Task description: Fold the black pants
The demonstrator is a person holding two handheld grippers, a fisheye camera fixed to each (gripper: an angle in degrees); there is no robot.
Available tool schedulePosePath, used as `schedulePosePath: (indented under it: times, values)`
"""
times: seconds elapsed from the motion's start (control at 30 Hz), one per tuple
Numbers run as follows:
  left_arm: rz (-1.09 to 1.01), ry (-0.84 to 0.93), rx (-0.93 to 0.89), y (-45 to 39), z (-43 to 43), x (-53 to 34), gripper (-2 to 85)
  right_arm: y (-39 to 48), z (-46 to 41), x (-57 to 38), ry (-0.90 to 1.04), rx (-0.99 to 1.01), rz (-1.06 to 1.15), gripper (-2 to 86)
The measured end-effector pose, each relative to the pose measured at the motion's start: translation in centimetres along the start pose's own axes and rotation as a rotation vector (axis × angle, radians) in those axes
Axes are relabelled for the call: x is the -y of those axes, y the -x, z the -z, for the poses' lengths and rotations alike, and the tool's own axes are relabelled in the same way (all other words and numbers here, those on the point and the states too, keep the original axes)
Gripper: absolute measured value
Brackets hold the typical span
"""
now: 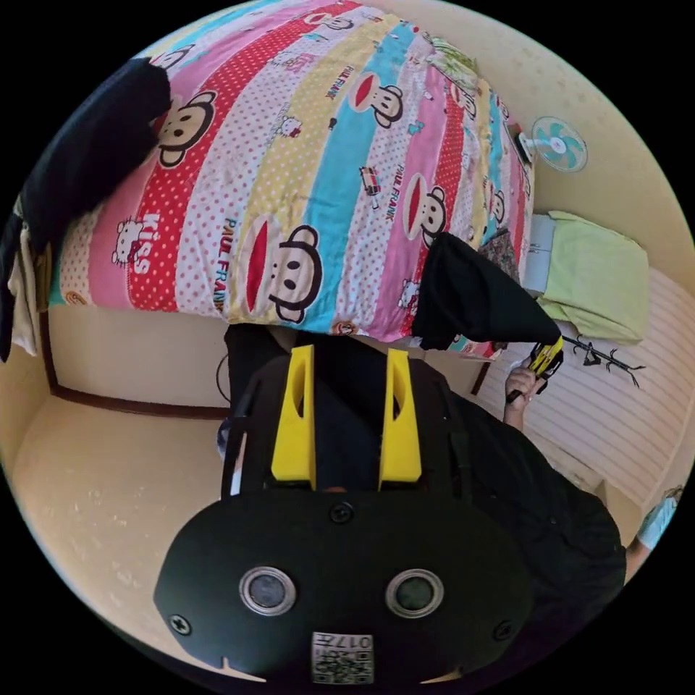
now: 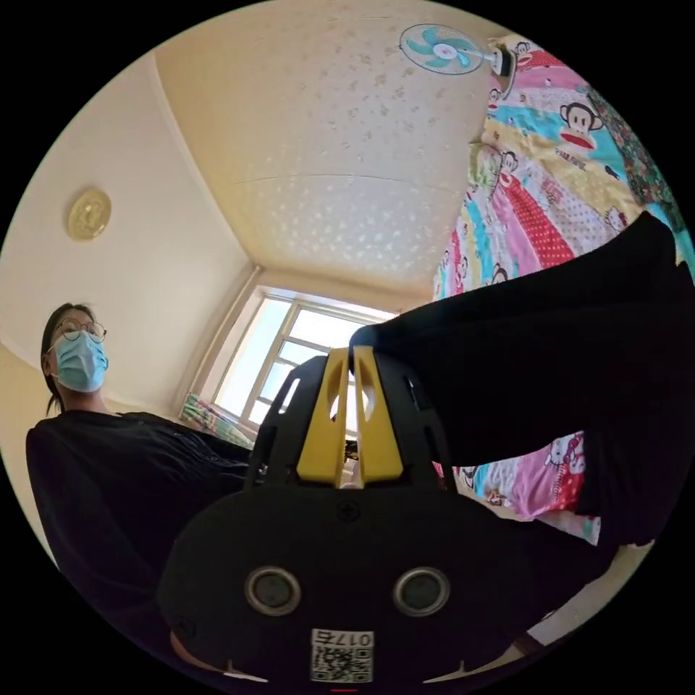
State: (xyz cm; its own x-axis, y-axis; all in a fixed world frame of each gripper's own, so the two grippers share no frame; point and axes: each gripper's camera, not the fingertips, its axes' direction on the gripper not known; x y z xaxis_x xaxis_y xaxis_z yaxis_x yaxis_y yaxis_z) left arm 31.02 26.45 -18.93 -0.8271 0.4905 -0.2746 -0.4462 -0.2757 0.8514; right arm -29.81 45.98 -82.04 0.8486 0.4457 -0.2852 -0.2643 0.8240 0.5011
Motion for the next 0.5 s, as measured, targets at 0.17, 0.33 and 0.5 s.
schedulePosePath:
  times: [0.17, 0.33, 0.5]
  values:
    - [-0.326, -0.1, -0.199, -6.9, 0.9, 4.0, 14.1, 9.2, -2.0, 2.9, 0.058, 0.185, 0.256, 1.2]
    - [-0.57, -0.188, -0.274, -10.3, 3.2, 3.9, 14.8, 20.1, -4.3, 3.9, 0.106, 0.243, 0.512, 0.7]
    - [-0.674, -0.303, -0.309, -9.2, 5.9, 3.3, 14.8, 30.4, -6.9, 2.7, 0.066, 0.369, 0.7, 0.5]
